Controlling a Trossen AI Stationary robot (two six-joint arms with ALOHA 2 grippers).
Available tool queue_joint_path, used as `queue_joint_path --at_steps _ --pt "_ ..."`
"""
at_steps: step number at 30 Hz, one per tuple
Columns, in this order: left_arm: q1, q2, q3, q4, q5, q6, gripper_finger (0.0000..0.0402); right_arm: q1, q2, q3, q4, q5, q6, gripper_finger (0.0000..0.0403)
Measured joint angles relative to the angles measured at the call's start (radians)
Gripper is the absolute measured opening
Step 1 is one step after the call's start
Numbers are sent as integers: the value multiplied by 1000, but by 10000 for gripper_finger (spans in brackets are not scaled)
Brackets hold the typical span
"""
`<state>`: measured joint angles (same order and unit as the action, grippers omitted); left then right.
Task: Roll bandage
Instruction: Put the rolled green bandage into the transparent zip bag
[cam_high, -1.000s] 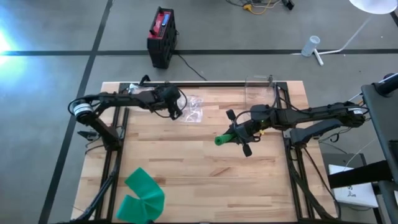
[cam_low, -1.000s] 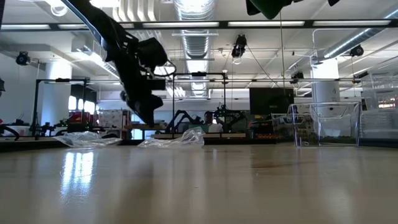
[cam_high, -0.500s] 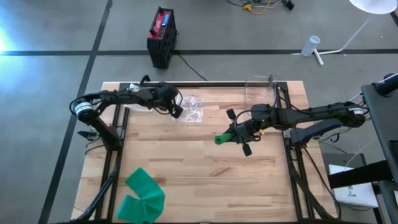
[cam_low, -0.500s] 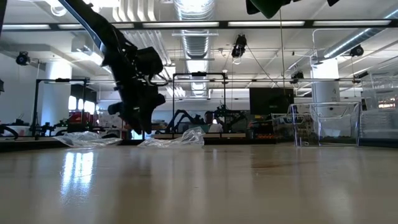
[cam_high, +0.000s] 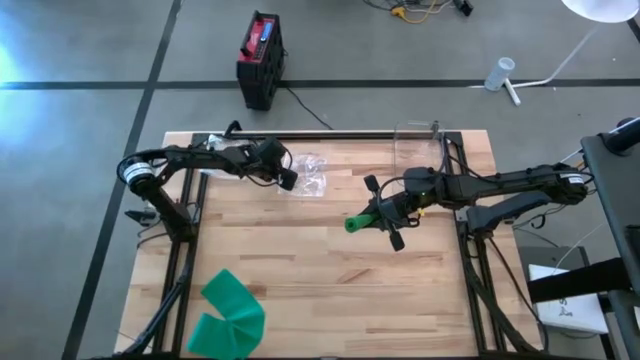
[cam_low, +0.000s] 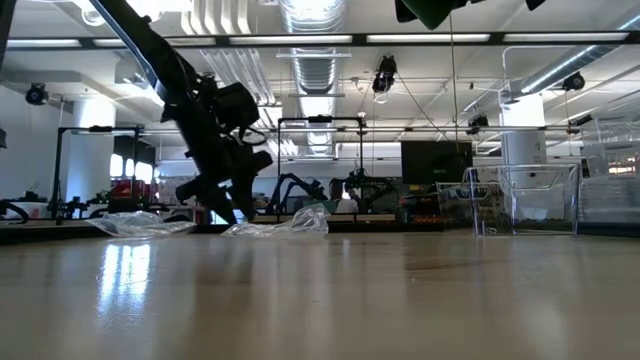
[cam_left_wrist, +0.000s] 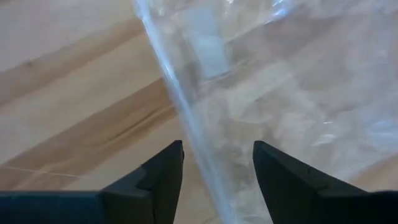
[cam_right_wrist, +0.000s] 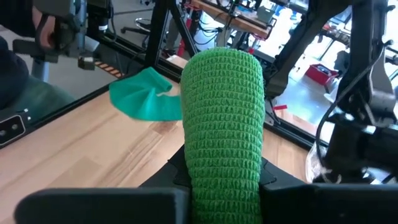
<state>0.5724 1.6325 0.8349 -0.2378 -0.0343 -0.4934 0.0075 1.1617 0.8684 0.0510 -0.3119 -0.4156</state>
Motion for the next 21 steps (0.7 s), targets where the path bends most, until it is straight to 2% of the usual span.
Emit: queue_joint_path --at_steps 6,14,18,21 --pt "-5 76 2 94 18 4 170 0 0 0 11 -1 -1 53" --pt "-9 51 3 144 27 36 143 -4 0 -2 7 0 -1 51" --pt "-25 50 3 162 23 95 107 -6 0 -2 7 -1 -3 54" --pt "-46 50 3 213 23 139 59 -7 0 -2 7 0 -1 51"
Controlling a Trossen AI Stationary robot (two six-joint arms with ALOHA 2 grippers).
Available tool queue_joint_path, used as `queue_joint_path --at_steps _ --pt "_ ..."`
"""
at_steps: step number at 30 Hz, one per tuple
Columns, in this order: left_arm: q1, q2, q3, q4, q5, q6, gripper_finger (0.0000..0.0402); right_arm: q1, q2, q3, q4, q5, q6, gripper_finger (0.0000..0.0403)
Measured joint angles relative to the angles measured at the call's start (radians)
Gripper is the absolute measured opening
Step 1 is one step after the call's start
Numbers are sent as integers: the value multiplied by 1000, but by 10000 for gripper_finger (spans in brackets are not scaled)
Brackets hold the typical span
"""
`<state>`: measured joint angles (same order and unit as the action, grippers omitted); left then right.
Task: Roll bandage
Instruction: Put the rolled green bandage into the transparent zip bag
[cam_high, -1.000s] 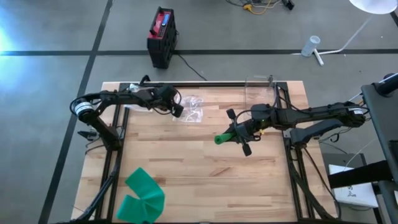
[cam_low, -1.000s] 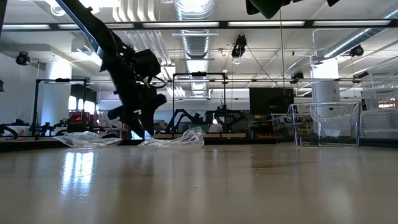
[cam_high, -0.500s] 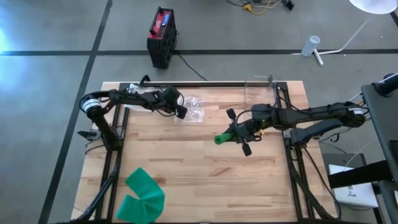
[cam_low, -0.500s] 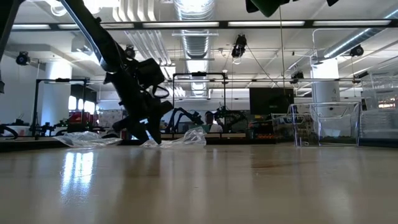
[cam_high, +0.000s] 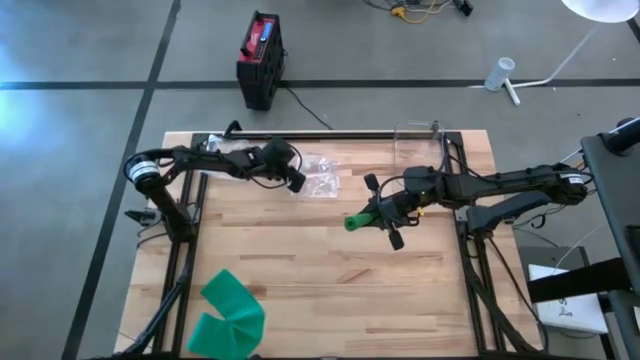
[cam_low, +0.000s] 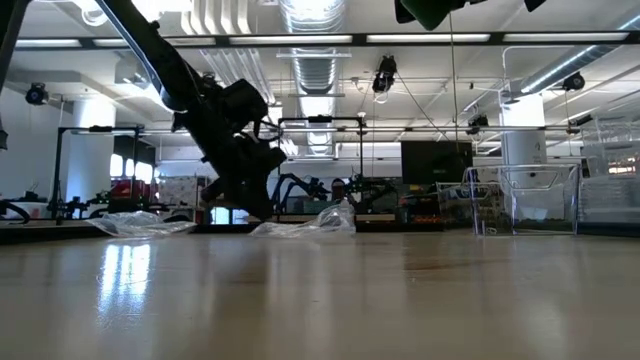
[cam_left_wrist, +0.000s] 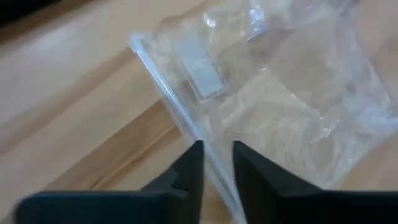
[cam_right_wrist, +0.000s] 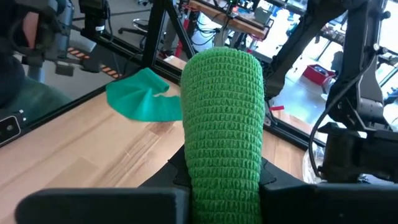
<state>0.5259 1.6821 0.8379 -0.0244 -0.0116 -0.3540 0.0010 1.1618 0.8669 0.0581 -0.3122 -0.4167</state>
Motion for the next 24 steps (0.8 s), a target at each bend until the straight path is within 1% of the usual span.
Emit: queue_joint_path --at_steps 2,4,10,14,18,21,24 --pt "-12 0 0 36 0 13 21 0 0 0 3 0 -1 50" --pt "-18 0 1 70 0 -1 8 0 0 0 4 0 -2 51" --pt "-17 -6 1 39 -9 -24 50 -2 0 0 6 0 5 52" --pt "-16 -16 0 5 -62 -42 78 -19 0 0 -2 0 6 50" --pt "-10 -14 -13 3 -60 -77 113 -47 3 0 0 0 32 53" --pt "-11 -13 -50 8 -56 -105 142 -76 36 -4 8 -1 47 51" --pt "-11 -11 -99 51 -52 -130 171 -112 108 -4 25 0 115 50"
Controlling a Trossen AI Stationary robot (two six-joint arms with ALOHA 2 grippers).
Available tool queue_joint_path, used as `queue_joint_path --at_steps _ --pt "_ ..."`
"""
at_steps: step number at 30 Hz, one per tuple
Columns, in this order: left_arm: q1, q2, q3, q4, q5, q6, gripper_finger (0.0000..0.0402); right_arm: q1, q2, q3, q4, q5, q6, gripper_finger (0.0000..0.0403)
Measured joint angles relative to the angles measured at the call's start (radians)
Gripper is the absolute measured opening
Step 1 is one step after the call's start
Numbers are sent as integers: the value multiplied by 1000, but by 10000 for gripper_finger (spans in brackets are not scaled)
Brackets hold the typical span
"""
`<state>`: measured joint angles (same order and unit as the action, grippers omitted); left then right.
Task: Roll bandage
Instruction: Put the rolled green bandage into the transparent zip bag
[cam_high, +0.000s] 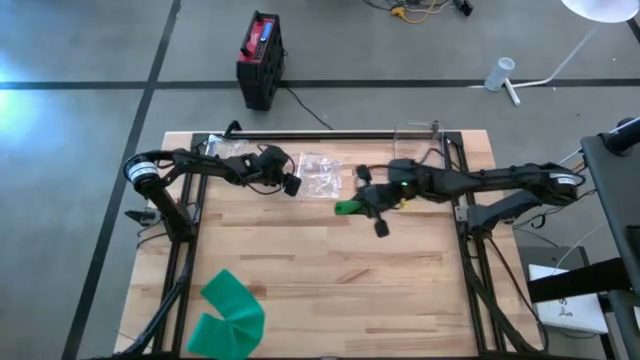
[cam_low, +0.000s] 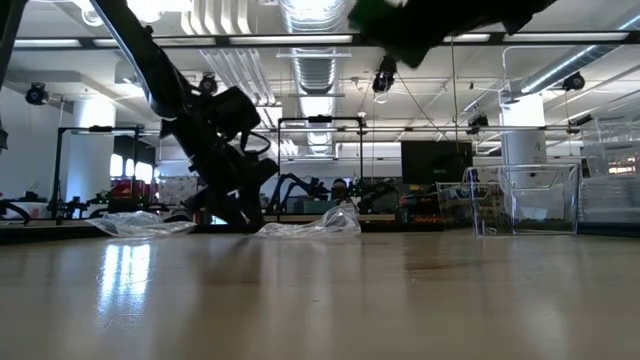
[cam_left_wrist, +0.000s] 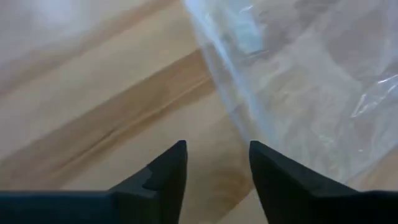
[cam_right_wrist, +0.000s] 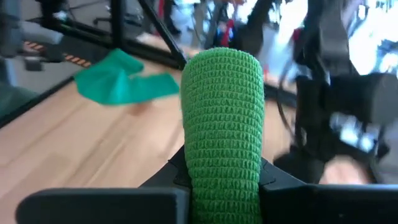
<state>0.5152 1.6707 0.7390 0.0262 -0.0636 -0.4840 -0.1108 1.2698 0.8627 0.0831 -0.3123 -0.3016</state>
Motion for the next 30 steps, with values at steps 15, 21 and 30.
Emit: queue_joint_path --at_steps 15,21,30 --pt "-2 0 -73 185 109 -68 222 -159 332 16 4 142 396 51" --pt "-7 0 -53 208 109 -68 205 -206 408 42 -115 402 487 51" --pt "-8 47 -35 232 112 -83 187 -238 532 154 -229 499 470 50"
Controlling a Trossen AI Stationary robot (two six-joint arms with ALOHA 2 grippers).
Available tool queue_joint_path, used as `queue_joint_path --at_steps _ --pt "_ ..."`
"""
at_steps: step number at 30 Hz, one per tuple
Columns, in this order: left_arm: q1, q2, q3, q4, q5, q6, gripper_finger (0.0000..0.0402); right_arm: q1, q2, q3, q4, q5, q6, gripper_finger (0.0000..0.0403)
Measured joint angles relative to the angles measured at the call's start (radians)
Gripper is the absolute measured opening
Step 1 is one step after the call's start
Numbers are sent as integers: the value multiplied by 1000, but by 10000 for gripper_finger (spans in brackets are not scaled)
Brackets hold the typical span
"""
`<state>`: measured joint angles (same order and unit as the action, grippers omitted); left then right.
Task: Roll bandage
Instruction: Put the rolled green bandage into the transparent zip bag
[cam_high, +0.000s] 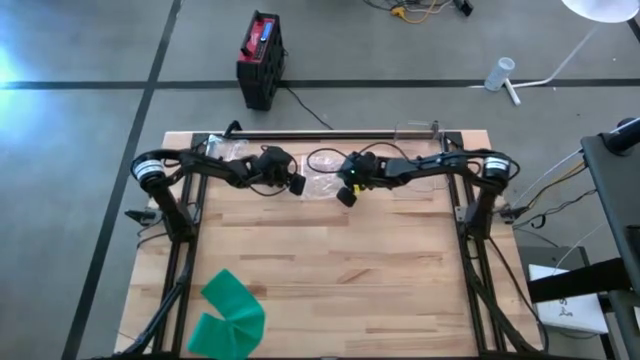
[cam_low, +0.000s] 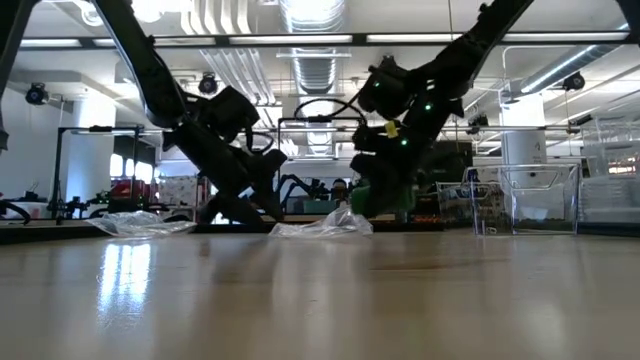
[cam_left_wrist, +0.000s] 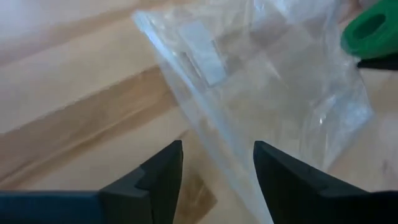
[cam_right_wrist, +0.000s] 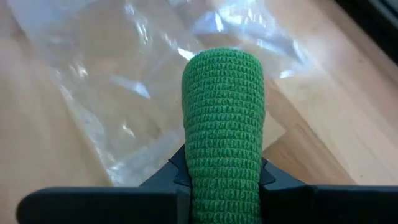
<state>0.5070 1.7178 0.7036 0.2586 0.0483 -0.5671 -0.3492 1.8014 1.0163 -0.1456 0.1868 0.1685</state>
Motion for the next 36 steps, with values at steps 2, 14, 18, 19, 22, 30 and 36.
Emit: queue_joint_path --at_steps 2,14,18,19,22,30,36 --pt "-2 22 17 8 7 7 185 0 42 43 -37 -33 -32 50" --pt "-11 26 54 6 75 151 159 23 135 176 -91 -174 -91 51" --pt "-20 19 55 13 134 234 72 43 47 158 -98 -199 -118 51" --pt "-21 19 55 15 135 244 41 48 10 156 -98 -202 -128 51" --pt "-24 18 55 16 127 262 12 65 -110 151 -140 -194 -156 51" --pt "-63 -101 54 -1 180 626 1 124 -469 110 -151 -169 -256 51" --pt "-163 -329 107 -131 336 1013 1 174 -624 -56 228 -313 -210 50"
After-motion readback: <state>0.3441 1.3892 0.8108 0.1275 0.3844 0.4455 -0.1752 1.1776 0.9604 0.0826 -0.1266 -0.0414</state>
